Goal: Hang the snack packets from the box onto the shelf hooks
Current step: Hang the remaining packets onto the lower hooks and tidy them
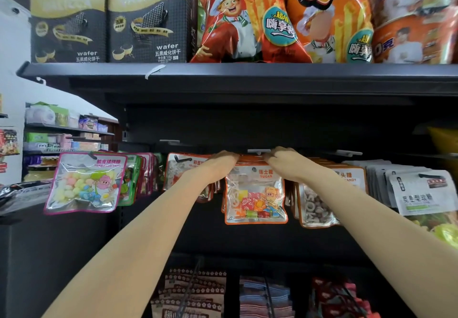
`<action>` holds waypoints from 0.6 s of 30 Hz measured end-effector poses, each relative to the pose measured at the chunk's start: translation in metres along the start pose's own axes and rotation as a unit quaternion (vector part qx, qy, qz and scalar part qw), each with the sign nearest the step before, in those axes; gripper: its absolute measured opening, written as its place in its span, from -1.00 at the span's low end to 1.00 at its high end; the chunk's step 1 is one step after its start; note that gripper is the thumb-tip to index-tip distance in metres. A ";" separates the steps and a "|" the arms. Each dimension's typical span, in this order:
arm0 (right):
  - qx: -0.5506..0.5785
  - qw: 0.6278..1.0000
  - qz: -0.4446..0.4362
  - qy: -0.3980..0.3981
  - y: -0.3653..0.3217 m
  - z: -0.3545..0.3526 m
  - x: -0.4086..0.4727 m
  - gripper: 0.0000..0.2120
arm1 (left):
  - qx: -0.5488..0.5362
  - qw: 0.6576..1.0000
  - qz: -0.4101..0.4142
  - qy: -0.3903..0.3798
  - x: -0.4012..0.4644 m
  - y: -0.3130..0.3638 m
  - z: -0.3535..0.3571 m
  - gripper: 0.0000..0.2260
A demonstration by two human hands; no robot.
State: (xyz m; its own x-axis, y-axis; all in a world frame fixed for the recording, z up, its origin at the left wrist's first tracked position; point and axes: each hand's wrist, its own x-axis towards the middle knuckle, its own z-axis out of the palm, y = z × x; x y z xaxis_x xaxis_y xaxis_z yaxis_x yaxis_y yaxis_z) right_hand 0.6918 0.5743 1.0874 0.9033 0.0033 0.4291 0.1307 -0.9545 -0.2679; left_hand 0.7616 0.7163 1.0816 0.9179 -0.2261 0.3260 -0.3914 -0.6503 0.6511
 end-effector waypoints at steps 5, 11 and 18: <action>-0.022 0.999 0.049 -0.011 0.006 0.007 0.021 -0.78 | 0.044 0.999 -0.010 0.004 0.004 0.002 0.003 -0.76; -0.020 0.999 0.043 -0.024 0.009 0.007 0.023 -0.77 | 0.107 0.994 -0.004 0.002 0.008 -0.001 0.002 -0.78; -0.039 0.994 0.101 -0.004 0.002 0.000 0.044 -0.78 | 0.070 0.996 -0.029 0.056 0.026 0.010 -0.007 -0.74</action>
State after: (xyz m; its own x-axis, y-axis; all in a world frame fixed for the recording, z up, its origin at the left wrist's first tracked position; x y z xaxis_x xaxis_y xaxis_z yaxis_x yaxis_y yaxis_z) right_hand 0.7317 0.5724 1.1054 0.9112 -0.1891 0.3661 -0.0856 -0.9560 -0.2806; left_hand 0.7817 0.7092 1.1011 0.9225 -0.1079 0.3705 -0.3182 -0.7560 0.5721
